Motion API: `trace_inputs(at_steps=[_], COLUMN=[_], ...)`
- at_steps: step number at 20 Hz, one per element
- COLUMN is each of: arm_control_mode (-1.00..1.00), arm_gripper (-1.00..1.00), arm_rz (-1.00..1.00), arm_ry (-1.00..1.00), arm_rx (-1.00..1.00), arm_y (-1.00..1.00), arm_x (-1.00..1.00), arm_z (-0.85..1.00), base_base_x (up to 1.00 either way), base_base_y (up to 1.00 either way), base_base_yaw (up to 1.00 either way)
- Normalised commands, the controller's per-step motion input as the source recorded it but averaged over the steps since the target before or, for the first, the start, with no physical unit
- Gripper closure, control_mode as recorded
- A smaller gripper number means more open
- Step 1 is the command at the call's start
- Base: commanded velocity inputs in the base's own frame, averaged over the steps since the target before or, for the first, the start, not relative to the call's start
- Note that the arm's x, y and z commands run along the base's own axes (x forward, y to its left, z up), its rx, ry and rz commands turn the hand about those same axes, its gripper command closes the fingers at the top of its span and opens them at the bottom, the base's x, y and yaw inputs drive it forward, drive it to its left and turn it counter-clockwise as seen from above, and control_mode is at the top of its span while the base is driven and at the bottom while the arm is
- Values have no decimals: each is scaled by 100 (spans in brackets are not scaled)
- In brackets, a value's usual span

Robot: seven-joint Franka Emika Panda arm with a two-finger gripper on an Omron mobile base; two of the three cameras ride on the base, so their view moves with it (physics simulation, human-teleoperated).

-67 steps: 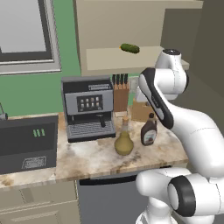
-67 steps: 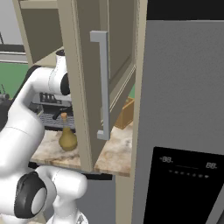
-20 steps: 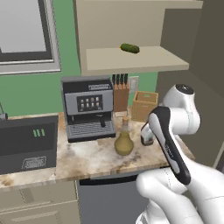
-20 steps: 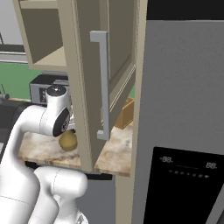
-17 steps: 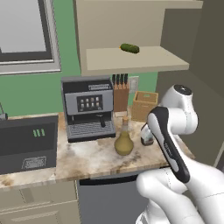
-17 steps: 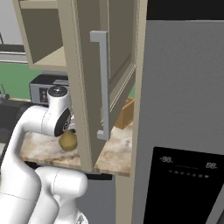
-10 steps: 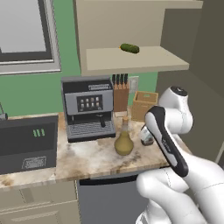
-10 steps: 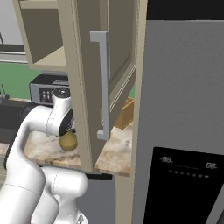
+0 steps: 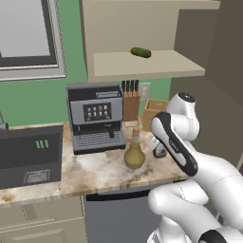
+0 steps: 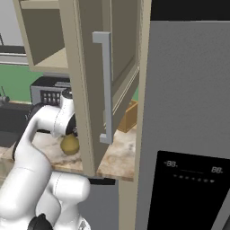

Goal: Pick the syrup bottle and oil and vinegar bottle from the counter and place them in the cabinet.

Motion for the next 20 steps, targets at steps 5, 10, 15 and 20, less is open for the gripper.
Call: trace_inputs(at_steps=[5, 10, 15, 20], arm_control_mode=[-100, -100, -100, -100], arm_gripper=[-100, -100, -100, -100], arm_rz=[19, 24, 23, 23], arm_ry=[0, 0, 0, -3], arm_rx=[0, 0, -2, -1], arm_y=[0, 5, 9, 5], arm_x=[32, 10, 2, 1], arm_z=[-14, -21, -18, -7], base_base_x=[0, 0, 0, 0], base_base_y=[0, 0, 0, 0], base_base_yaw=[0, 0, 0, 0])
